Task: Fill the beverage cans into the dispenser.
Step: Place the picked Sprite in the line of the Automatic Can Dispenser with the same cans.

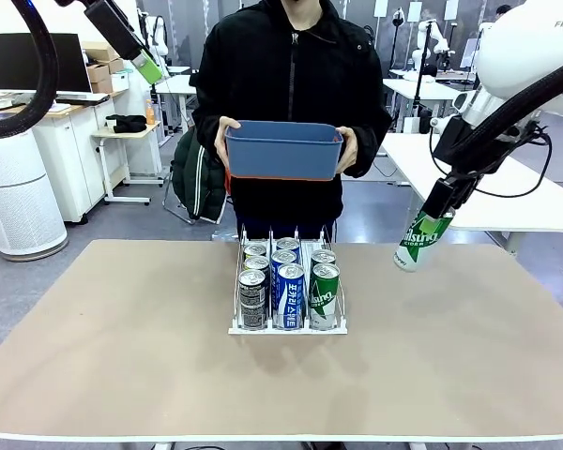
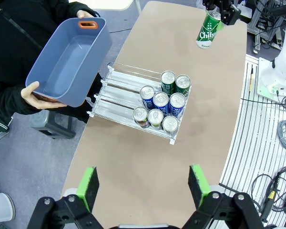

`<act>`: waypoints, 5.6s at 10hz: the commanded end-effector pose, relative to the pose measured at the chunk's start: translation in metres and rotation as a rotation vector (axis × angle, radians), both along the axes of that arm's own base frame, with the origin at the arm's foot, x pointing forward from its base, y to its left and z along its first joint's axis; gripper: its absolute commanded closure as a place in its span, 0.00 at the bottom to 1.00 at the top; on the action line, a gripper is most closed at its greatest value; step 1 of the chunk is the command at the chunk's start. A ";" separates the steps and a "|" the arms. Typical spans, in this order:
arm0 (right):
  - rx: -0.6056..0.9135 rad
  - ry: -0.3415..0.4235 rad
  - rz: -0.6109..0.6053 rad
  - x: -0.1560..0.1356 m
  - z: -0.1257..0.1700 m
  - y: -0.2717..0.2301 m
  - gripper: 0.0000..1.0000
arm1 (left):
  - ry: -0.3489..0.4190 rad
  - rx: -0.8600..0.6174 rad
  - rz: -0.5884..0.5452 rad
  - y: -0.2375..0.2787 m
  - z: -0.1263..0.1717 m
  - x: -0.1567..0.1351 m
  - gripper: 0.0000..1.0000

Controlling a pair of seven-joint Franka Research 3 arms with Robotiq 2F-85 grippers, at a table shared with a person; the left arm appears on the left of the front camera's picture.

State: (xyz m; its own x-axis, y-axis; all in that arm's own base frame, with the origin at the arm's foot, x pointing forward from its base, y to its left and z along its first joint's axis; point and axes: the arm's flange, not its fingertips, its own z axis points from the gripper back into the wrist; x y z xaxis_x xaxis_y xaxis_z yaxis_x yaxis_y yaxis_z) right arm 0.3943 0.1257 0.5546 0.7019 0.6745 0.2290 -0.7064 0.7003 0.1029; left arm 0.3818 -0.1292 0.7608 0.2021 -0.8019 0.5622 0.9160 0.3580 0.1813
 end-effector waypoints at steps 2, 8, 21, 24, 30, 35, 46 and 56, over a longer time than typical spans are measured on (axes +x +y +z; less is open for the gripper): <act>-0.009 -0.080 0.048 -0.016 -0.010 0.010 0.41 | 0.002 -0.002 0.000 0.002 0.000 0.000 0.00; -0.052 -0.134 0.168 -0.056 -0.051 0.051 0.41 | 0.002 -0.002 0.000 0.002 0.000 0.000 0.00; 0.015 -0.123 0.311 -0.047 -0.084 0.126 0.96 | 0.002 -0.002 0.000 0.002 0.000 0.000 0.00; 0.031 -0.111 0.308 -0.039 -0.091 0.138 0.96 | 0.002 -0.002 0.000 0.002 0.000 0.000 0.00; -0.074 -0.180 0.272 -0.017 -0.116 0.152 0.96 | 0.002 -0.002 0.000 0.002 0.000 0.000 0.00; -0.122 -0.209 0.243 0.001 -0.127 0.152 0.96 | 0.002 -0.002 0.000 0.002 0.000 0.000 0.00; -0.179 -0.200 0.256 0.030 -0.160 0.164 0.96 | 0.002 -0.002 0.000 0.002 0.000 0.000 0.00; -0.090 -0.103 0.206 0.007 -0.084 0.141 0.00 | 0.002 -0.002 0.000 0.002 0.000 0.000 0.00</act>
State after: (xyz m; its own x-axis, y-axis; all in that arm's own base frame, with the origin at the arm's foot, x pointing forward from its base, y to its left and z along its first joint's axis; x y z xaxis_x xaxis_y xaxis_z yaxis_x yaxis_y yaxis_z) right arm 0.4066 0.2731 0.4579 0.5000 0.8425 0.2004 -0.8488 0.5227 -0.0796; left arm 0.3819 -0.1289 0.7608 0.2034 -0.8019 0.5618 0.9153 0.3594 0.1816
